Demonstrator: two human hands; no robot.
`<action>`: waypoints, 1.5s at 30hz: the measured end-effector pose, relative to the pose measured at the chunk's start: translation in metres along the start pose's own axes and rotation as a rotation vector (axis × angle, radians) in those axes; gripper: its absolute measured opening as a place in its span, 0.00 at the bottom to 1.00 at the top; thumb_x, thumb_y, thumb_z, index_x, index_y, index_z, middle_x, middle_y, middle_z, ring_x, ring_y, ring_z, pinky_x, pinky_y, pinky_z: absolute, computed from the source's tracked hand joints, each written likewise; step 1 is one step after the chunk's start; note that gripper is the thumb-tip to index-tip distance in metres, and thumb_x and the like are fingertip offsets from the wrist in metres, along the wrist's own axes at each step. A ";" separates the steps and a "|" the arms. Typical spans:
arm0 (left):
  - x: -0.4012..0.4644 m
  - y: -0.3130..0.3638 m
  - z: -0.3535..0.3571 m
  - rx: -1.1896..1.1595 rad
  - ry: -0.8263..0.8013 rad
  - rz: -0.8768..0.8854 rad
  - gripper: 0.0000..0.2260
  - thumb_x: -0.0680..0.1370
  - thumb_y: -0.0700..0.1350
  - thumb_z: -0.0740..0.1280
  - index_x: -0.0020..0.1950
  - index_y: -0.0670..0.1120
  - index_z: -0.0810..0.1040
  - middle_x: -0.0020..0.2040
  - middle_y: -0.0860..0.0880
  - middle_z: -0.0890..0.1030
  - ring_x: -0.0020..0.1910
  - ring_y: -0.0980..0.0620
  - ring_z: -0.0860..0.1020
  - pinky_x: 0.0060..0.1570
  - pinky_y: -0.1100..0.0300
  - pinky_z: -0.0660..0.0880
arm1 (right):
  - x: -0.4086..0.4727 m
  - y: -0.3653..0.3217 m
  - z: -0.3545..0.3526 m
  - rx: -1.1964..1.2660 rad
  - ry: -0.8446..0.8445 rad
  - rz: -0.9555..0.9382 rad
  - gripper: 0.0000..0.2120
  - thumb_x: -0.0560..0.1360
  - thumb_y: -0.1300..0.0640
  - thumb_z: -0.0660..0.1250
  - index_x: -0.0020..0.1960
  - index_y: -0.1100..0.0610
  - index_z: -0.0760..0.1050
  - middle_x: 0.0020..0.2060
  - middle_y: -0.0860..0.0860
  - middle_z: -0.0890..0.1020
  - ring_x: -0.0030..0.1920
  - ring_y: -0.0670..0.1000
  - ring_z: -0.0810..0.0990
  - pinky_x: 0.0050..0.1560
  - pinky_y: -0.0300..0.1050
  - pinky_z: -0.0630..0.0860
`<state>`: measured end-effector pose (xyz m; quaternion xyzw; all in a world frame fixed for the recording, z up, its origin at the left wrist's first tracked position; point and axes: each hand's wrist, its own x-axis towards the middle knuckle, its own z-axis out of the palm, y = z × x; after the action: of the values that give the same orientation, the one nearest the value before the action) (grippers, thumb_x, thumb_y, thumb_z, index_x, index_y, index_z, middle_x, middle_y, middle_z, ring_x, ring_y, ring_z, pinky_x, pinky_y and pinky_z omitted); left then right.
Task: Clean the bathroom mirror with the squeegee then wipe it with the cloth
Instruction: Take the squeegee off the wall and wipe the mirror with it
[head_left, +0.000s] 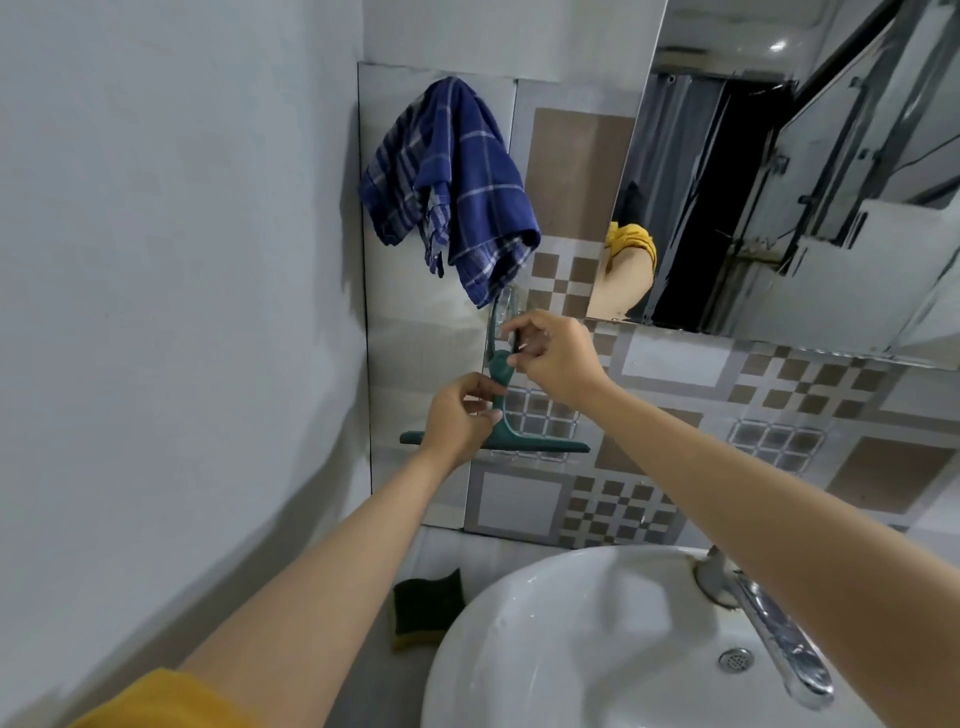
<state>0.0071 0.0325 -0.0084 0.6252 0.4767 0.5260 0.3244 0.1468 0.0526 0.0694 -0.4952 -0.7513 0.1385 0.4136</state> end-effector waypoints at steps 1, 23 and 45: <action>-0.001 0.005 0.000 -0.034 0.012 -0.004 0.08 0.73 0.34 0.69 0.48 0.45 0.78 0.47 0.49 0.80 0.45 0.49 0.79 0.44 0.68 0.77 | 0.000 -0.004 -0.004 0.000 0.003 -0.014 0.17 0.69 0.70 0.73 0.51 0.53 0.79 0.40 0.51 0.80 0.34 0.46 0.78 0.45 0.42 0.79; -0.047 0.144 0.010 0.056 -0.188 0.234 0.20 0.71 0.23 0.63 0.40 0.49 0.81 0.43 0.52 0.82 0.42 0.55 0.80 0.46 0.67 0.77 | -0.064 -0.049 -0.175 -0.994 -0.024 -0.763 0.19 0.71 0.38 0.65 0.57 0.46 0.76 0.52 0.49 0.79 0.55 0.55 0.76 0.59 0.58 0.69; 0.063 0.320 0.014 0.679 0.368 0.803 0.22 0.70 0.42 0.73 0.63 0.45 0.74 0.61 0.42 0.74 0.61 0.42 0.73 0.61 0.55 0.70 | 0.004 -0.156 -0.438 -1.067 0.401 -0.658 0.16 0.74 0.44 0.67 0.58 0.50 0.79 0.45 0.55 0.73 0.35 0.55 0.73 0.37 0.46 0.68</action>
<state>0.1019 -0.0139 0.3003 0.7250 0.3928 0.5255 -0.2098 0.3801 -0.1054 0.4391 -0.3931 -0.7373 -0.4816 0.2643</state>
